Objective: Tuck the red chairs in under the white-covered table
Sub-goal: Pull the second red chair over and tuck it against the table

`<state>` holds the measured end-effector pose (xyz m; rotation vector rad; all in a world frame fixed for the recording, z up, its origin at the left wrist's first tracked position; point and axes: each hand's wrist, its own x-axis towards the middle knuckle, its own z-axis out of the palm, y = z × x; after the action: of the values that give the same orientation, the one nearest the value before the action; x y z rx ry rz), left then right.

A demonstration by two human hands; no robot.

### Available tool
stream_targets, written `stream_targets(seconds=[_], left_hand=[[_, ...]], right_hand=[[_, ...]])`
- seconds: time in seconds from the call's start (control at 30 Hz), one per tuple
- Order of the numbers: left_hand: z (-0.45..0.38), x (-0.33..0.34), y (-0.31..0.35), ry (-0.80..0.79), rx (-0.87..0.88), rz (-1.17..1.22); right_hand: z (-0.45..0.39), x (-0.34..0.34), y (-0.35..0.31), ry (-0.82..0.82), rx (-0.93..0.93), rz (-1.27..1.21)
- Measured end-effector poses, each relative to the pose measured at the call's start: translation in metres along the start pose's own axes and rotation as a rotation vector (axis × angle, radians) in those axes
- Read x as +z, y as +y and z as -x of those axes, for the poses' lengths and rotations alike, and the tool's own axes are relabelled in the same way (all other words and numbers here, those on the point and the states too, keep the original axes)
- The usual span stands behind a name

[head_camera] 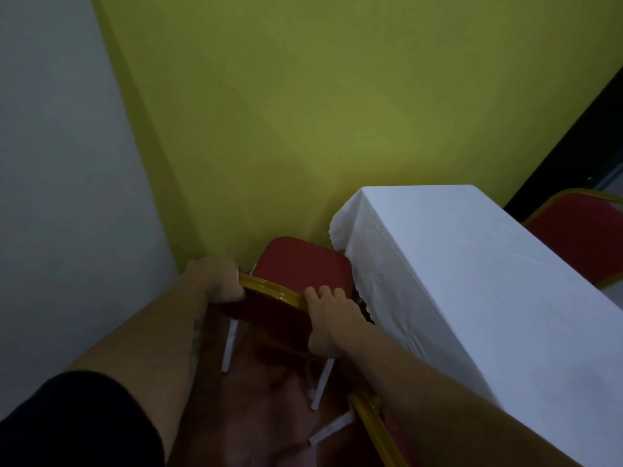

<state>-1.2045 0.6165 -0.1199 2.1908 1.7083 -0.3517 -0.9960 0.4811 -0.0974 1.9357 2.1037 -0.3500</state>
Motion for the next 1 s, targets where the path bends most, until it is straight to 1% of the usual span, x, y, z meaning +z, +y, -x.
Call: stream_targets(seconds=[0.07, 0.1, 0.13, 0.2, 0.23, 0.27, 0.3, 0.33, 0.37, 0.4, 0.43, 0.47, 0.5, 0.53, 0.63, 0.73, 0.87, 1.0], left_hand=[[-0.004, 0.000, 0.001, 0.031, -0.055, 0.053], [-0.004, 0.002, 0.002, 0.033, -0.103, 0.108], [-0.003, 0.005, 0.005, 0.032, -0.152, 0.212], [0.000, 0.013, 0.011, 0.071, -0.241, 0.560], [0.002, 0.020, 0.014, 0.135, -0.280, 0.751], [0.005, 0.025, 0.017, 0.238, -0.343, 0.949], [0.009, 0.028, 0.022, 0.335, -0.442, 1.162], [0.014, 0.027, 0.029, 0.388, -0.531, 1.382], [0.018, 0.025, 0.037, 0.386, -0.577, 1.573], [0.021, 0.021, 0.047, 0.346, -0.576, 1.716], [0.025, 0.017, 0.059, 0.286, -0.554, 1.791], [0.028, 0.015, 0.073, 0.228, -0.540, 1.815], [0.032, 0.014, 0.085, 0.180, -0.541, 1.790], [0.035, 0.016, 0.096, 0.175, -0.552, 1.733], [0.038, 0.027, 0.107, 0.262, -0.534, 1.474], [0.034, 0.029, 0.097, 0.304, -0.508, 1.415], [0.035, 0.023, 0.073, 0.323, -0.476, 1.274], [0.038, 0.025, 0.045, 0.357, -0.516, 1.133]], right_hand=[[0.000, 0.002, 0.001, 0.006, 0.010, -0.002], [-0.001, 0.003, 0.002, 0.008, 0.020, -0.001], [-0.001, 0.005, 0.004, 0.002, 0.036, 0.001], [-0.001, 0.009, 0.007, -0.023, 0.069, -0.003], [-0.001, 0.013, 0.007, -0.038, 0.085, -0.026], [0.000, 0.016, 0.007, -0.050, 0.103, -0.076], [0.001, 0.019, 0.006, -0.058, 0.121, -0.144], [0.001, 0.022, 0.006, -0.063, 0.135, -0.210], [0.001, 0.022, 0.005, -0.066, 0.145, -0.255], [0.001, 0.022, 0.005, -0.070, 0.151, -0.273], [0.001, 0.022, 0.005, -0.071, 0.152, -0.269], [0.002, 0.022, 0.005, -0.066, 0.151, -0.249], [0.004, 0.021, 0.005, -0.058, 0.149, -0.223], [0.005, 0.021, 0.005, -0.049, 0.146, -0.196], [0.011, 0.016, 0.003, -0.039, 0.121, -0.132], [0.013, 0.008, -0.007, -0.051, 0.093, -0.109], [0.012, 0.004, -0.035, -0.083, 0.052, -0.110], [0.014, 0.004, -0.068, -0.089, -0.022, -0.128]])
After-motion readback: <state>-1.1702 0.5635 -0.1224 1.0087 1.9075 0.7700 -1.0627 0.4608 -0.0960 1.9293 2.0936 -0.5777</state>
